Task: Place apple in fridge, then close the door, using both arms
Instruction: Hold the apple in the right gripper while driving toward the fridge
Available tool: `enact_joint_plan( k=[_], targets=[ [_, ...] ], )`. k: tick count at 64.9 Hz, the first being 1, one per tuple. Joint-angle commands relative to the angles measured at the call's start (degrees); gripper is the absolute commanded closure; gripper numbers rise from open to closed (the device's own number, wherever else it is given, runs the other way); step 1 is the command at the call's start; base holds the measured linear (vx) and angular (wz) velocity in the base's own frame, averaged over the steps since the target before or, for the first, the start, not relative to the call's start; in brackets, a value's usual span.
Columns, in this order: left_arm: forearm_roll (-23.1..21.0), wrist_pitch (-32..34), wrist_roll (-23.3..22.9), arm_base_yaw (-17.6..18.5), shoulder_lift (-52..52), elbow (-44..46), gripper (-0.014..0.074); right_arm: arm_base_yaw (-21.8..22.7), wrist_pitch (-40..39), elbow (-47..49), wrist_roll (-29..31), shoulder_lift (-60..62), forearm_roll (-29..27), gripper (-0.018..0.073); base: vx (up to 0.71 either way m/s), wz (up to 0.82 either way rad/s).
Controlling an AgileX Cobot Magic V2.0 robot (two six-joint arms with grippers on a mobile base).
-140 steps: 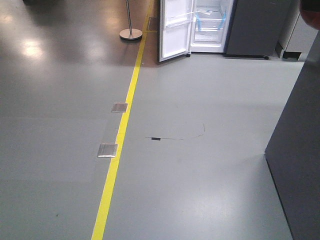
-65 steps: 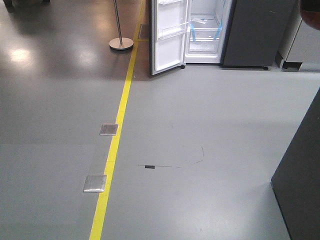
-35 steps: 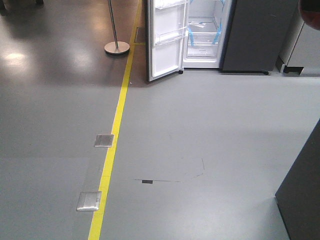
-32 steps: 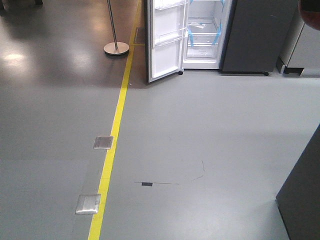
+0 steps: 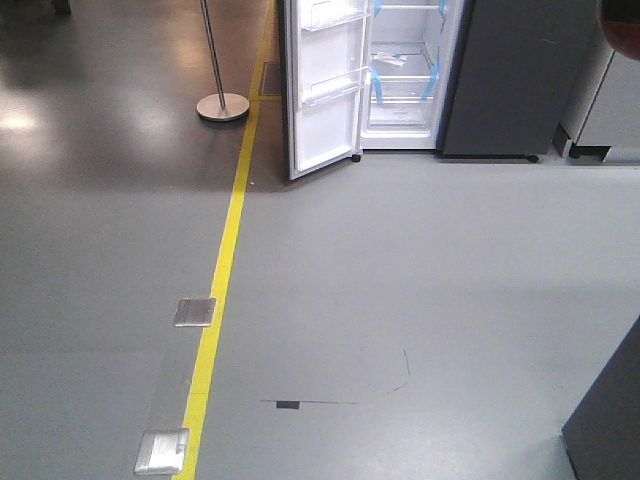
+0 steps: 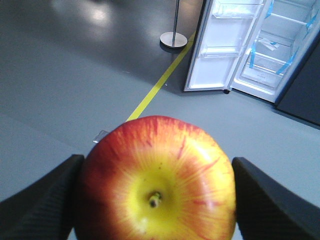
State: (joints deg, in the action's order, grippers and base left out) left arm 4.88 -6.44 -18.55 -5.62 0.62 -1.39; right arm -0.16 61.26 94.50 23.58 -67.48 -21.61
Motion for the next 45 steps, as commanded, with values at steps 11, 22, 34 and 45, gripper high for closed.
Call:
enact_joint_plan(
  k=[11, 22, 34, 45],
  targets=[
    [-0.4, 4.4, -0.4, -0.1, 0.9, 1.0, 0.0603, 0.2, -4.5, 1.7, 0.3, 1.3, -1.3, 0.0489, 0.25, -0.03],
    [-0.4, 4.4, -0.4, -0.1, 0.9, 1.0, 0.0603, 0.2, -4.5, 1.7, 0.3, 1.3, -1.3, 0.0489, 0.25, -0.01],
    [-0.4, 4.4, -0.4, -0.1, 0.9, 1.0, 0.0603, 0.2, -4.5, 1.7, 0.3, 1.3, -1.3, 0.0489, 0.25, 0.0],
    [-0.4, 4.4, -0.4, -0.1, 0.9, 1.0, 0.0603, 0.2, -4.5, 1.7, 0.3, 1.3, -1.3, 0.0489, 0.24, -0.01]
  ],
)
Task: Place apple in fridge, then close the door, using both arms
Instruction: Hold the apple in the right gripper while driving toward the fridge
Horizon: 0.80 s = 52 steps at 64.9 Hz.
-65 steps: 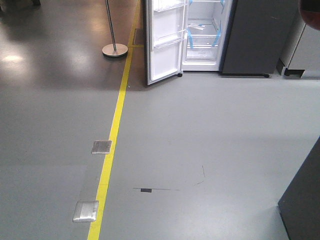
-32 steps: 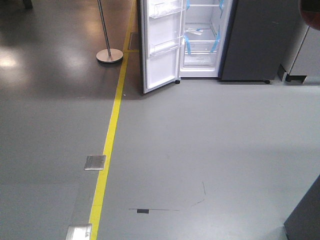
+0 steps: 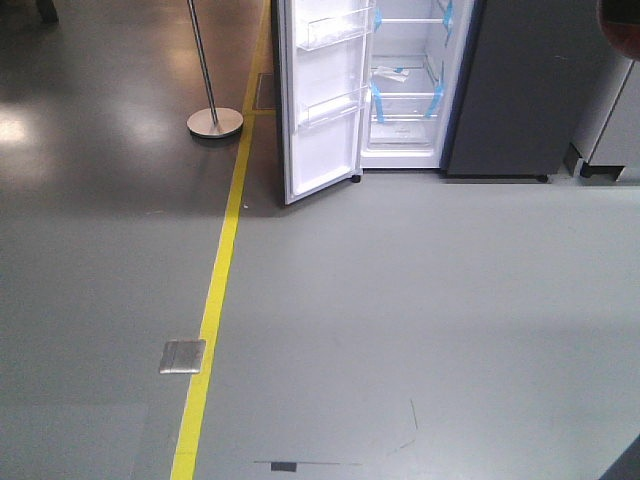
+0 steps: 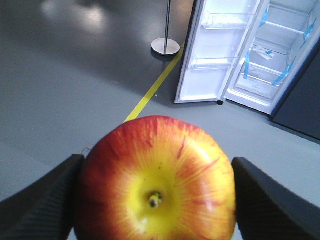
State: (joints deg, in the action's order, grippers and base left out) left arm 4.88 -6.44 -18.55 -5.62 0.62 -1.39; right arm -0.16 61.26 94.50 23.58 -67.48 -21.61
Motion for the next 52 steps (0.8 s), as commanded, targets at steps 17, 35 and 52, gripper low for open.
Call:
enact_joint_plan(
  k=[17, 35, 52],
  targets=[
    [-0.4, 4.4, -0.4, -0.1, 0.9, 1.0, 0.0603, 0.2, -4.5, 1.7, 0.3, 1.3, -1.3, 0.0489, 0.24, 0.0],
    [-0.4, 4.4, -0.4, -0.1, 0.9, 1.0, 0.0603, 0.2, -4.5, 1.7, 0.3, 1.3, -1.3, 0.0489, 0.24, 0.0],
    [-0.4, 4.4, -0.4, -0.1, 0.9, 1.0, 0.0603, 0.2, -4.5, 1.7, 0.3, 1.3, -1.3, 0.0489, 0.22, 0.02]
  ],
)
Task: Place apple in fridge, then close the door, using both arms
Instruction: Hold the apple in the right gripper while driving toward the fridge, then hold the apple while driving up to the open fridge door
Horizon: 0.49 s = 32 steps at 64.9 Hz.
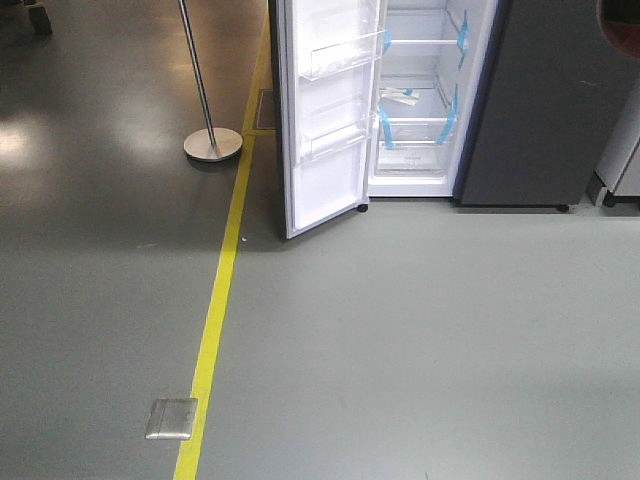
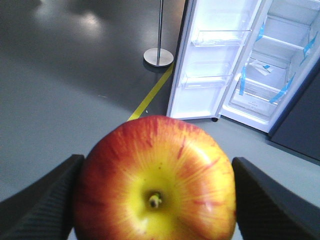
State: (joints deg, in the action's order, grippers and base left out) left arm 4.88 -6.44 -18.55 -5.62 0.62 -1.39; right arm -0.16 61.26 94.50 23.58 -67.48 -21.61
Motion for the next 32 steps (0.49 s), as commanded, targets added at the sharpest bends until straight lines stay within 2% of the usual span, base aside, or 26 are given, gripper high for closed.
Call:
enact_joint_plan(
  k=[1, 32],
  targets=[
    [-0.4, 4.4, -0.4, -0.1, 0.9, 1.0, 0.0603, 0.2, -4.5, 1.7, 0.3, 1.3, -1.3, 0.0489, 0.22, 0.03],
    [-0.4, 4.4, -0.4, -0.1, 0.9, 1.0, 0.0603, 0.2, -4.5, 1.7, 0.3, 1.3, -1.3, 0.0489, 0.21, 0.0]
  ],
)
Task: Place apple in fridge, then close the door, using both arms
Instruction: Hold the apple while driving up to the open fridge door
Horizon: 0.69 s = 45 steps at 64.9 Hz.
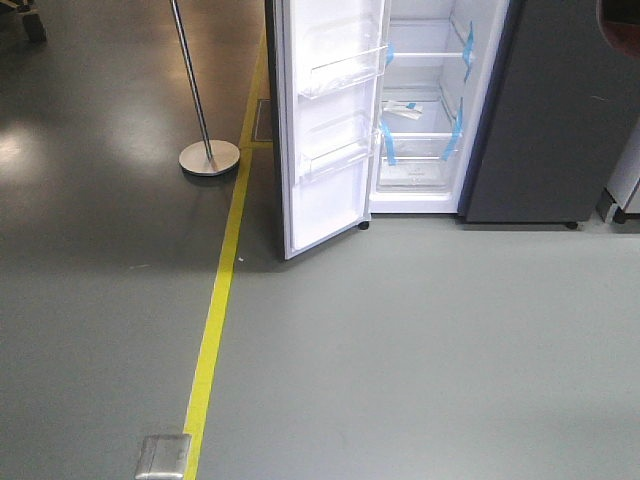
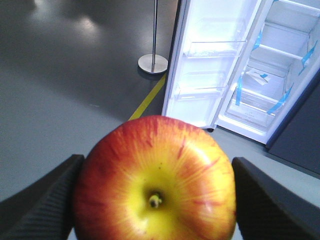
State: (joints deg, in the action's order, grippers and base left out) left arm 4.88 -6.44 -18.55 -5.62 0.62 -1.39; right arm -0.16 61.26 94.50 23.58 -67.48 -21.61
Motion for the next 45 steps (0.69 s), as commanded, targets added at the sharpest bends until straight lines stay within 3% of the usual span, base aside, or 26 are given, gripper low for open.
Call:
enact_joint_plan(
  k=[1, 45],
  targets=[
    [-0.4, 4.4, -0.4, -0.1, 0.9, 1.0, 0.0603, 0.2, -4.5, 1.7, 0.3, 1.3, -1.3, 0.0489, 0.21, -0.02],
    [-0.4, 4.4, -0.4, -0.1, 0.9, 1.0, 0.0603, 0.2, -4.5, 1.7, 0.3, 1.3, -1.3, 0.0489, 0.2, -0.03]
  ],
)
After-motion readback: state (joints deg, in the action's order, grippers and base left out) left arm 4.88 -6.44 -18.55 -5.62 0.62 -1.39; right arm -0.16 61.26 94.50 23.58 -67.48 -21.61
